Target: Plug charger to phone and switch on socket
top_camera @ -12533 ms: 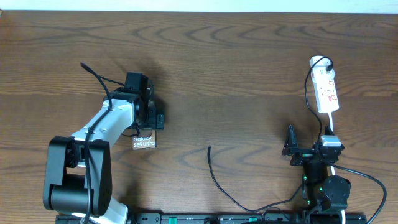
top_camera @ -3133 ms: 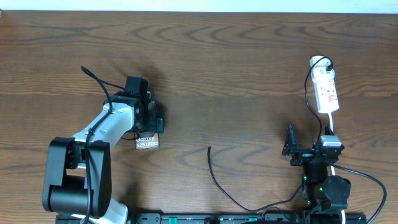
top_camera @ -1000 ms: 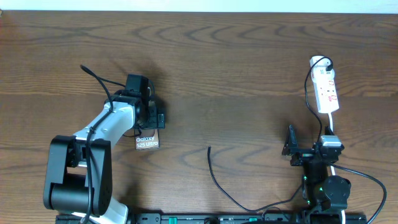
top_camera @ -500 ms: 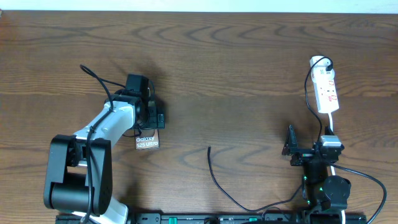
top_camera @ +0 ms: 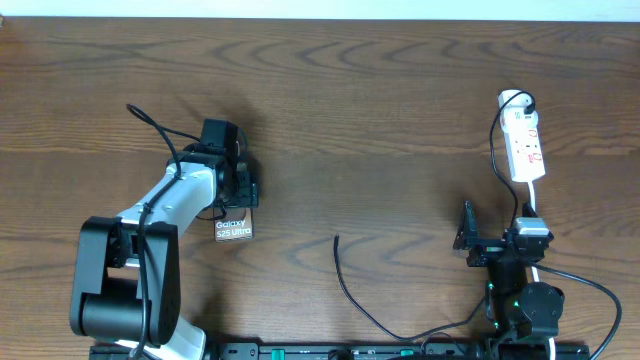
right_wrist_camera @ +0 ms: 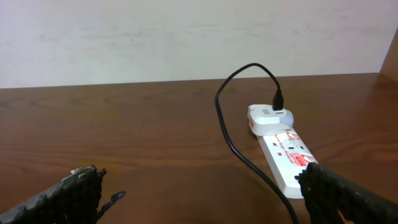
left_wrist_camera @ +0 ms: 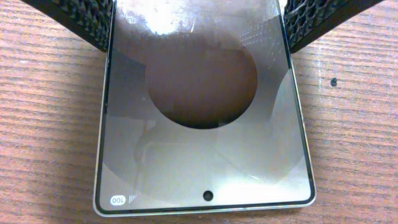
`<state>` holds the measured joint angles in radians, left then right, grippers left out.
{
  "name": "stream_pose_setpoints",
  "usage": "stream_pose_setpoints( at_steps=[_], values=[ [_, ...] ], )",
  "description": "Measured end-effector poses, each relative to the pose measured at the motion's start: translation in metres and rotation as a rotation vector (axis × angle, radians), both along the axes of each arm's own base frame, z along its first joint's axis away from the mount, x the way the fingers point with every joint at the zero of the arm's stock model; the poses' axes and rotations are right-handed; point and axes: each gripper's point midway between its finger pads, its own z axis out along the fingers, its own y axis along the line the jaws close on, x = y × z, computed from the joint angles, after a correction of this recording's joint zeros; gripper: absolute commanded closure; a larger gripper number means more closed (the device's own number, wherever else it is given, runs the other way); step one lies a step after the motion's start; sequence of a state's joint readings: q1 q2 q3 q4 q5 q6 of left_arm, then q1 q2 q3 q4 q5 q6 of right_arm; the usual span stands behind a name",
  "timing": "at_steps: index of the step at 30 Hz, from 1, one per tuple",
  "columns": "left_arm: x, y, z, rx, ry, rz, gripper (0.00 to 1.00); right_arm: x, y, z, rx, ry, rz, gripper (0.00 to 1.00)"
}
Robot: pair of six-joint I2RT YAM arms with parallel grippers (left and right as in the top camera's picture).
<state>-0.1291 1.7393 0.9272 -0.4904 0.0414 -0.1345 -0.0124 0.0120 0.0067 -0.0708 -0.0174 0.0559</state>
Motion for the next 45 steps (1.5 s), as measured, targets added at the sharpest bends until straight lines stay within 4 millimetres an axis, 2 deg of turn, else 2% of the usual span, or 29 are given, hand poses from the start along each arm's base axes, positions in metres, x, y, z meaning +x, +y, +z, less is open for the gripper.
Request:
stream_pose_setpoints(
  at_steps=[7, 11, 14, 22, 29, 33, 42, 45],
  values=[
    [0.000, 0.000, 0.000, 0.000, 0.000, 0.000, 0.46, 0.000, 0.000, 0.000, 0.000, 0.000, 0.000, 0.01],
    [0.000, 0.000, 0.000, 0.000, 0.000, 0.000, 0.78, 0.000, 0.000, 0.000, 0.000, 0.000, 0.000, 0.01],
    [0.000, 0.000, 0.000, 0.000, 0.004, 0.000, 0.92, 0.000, 0.000, 0.000, 0.000, 0.000, 0.000, 0.01],
    [-0.006, -0.005, 0.007, -0.025, 0.086, -0.001, 0.93, 0.000, 0.000, 0.000, 0.000, 0.000, 0.000, 0.01],
    [0.015, -0.009, 0.026, -0.038, 0.038, -0.003, 0.93, 0.000, 0.000, 0.000, 0.000, 0.000, 0.000, 0.01],
    [0.008, -0.008, 0.025, -0.034, 0.068, -0.002, 0.93, 0.000, 0.000, 0.000, 0.000, 0.000, 0.000, 0.01],
    [0.011, -0.009, 0.025, -0.036, 0.053, -0.003, 0.93, 0.000, 0.000, 0.000, 0.000, 0.000, 0.000, 0.01],
    [0.007, -0.008, 0.018, -0.036, 0.055, -0.003, 0.93, 0.000, 0.000, 0.000, 0.000, 0.000, 0.000, 0.01]
  ],
)
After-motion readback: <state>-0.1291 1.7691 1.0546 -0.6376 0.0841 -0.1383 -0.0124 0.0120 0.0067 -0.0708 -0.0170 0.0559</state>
